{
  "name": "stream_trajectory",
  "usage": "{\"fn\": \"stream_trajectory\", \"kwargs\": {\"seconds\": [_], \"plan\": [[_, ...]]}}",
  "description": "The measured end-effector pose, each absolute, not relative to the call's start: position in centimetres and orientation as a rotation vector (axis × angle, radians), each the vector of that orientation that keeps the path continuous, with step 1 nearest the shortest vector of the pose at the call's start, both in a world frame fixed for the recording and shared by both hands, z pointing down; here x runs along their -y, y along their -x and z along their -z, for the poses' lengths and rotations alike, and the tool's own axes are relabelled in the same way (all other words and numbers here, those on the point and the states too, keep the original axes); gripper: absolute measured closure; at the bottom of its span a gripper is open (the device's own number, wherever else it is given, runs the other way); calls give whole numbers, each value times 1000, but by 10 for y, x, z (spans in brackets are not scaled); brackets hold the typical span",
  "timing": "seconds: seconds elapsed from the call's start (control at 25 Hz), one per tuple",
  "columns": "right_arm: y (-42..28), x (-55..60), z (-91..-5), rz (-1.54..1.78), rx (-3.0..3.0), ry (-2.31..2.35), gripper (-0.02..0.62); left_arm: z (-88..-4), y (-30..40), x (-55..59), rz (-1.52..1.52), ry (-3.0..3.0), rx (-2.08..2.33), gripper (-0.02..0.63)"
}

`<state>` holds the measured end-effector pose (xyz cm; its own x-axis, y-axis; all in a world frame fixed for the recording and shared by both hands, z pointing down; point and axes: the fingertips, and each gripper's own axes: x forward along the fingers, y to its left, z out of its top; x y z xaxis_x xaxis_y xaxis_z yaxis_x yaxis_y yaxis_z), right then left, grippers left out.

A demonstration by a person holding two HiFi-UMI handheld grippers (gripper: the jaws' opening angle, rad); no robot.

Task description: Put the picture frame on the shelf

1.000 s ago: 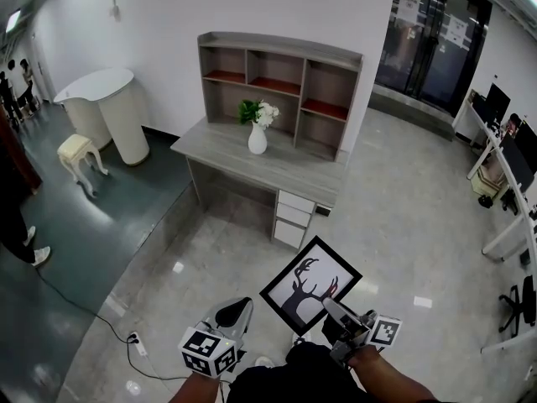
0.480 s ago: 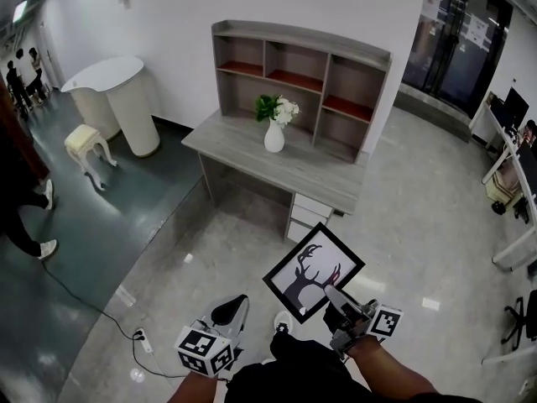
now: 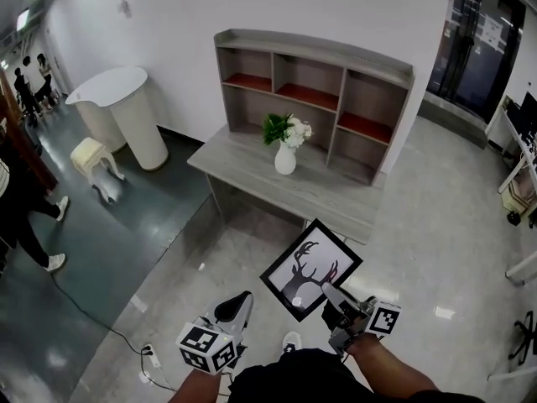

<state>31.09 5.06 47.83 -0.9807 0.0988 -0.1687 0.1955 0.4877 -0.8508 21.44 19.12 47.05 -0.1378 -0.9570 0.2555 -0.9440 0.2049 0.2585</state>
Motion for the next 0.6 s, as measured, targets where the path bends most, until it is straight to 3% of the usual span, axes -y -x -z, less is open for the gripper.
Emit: {"fn": "stream_trajectory", "kwargs": {"seconds": [0.6], "plan": [[-234,24,-493,1601,-2609,-339,526,-484,-145,-127,0,-1691,2160,597]]}}
